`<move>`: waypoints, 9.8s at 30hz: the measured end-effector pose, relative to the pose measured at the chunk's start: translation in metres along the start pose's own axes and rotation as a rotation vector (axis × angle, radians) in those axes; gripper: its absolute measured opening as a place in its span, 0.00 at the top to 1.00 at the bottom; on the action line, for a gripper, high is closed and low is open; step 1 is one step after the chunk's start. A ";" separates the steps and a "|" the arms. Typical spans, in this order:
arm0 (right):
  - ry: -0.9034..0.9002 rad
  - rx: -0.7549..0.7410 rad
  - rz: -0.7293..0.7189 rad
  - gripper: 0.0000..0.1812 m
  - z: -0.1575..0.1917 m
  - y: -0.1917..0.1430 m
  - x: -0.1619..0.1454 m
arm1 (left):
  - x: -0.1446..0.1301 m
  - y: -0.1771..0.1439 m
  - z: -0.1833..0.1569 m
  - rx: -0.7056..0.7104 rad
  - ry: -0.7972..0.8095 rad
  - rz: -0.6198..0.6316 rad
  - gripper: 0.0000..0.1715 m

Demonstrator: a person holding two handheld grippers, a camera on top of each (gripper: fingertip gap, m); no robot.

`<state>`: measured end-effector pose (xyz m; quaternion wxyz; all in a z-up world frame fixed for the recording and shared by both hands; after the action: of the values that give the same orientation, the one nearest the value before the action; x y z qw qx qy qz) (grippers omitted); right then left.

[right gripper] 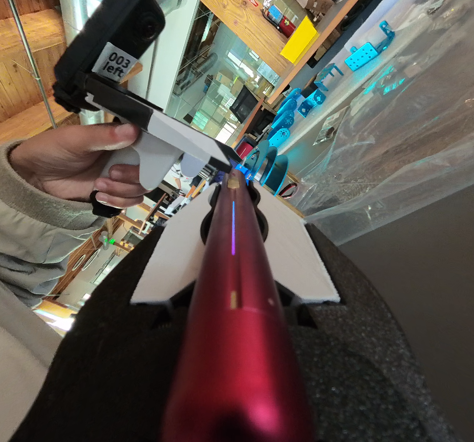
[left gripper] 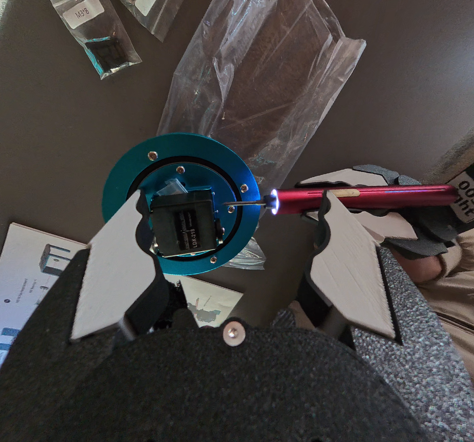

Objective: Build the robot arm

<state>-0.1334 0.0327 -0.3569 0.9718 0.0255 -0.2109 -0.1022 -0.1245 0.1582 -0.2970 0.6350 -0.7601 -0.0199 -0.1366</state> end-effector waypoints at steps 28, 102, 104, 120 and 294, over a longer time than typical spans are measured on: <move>0.171 0.009 0.021 0.89 -0.005 0.000 -0.007 | -0.012 -0.015 0.022 -0.152 -0.101 -0.112 0.47; 0.063 0.004 0.028 0.89 -0.002 0.005 -0.009 | -0.009 0.005 -0.006 0.100 0.010 -0.005 0.23; 0.067 0.003 0.028 0.89 -0.002 0.005 -0.009 | -0.010 0.005 -0.006 0.105 0.010 -0.012 0.23; 0.145 0.021 0.019 0.89 -0.005 0.006 -0.011 | -0.011 0.006 -0.006 0.129 0.015 -0.052 0.23; -1.947 0.297 0.132 0.89 0.011 0.006 -0.001 | -0.046 -0.005 0.020 0.035 0.386 -0.407 0.55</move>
<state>-0.1384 0.0384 -0.3466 0.3646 0.0402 -0.9303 0.0032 -0.1665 0.1856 -0.3058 0.5997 -0.6892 -0.0534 -0.4032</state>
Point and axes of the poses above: each gripper's, where its closed fingertips meet, y out along the fingers, x out of its top, z = x × y across the jaws, the point moved 7 cm from there along -y, back along the fingers, and after that the axes turned 13 degrees about y, right-handed, at the moved point
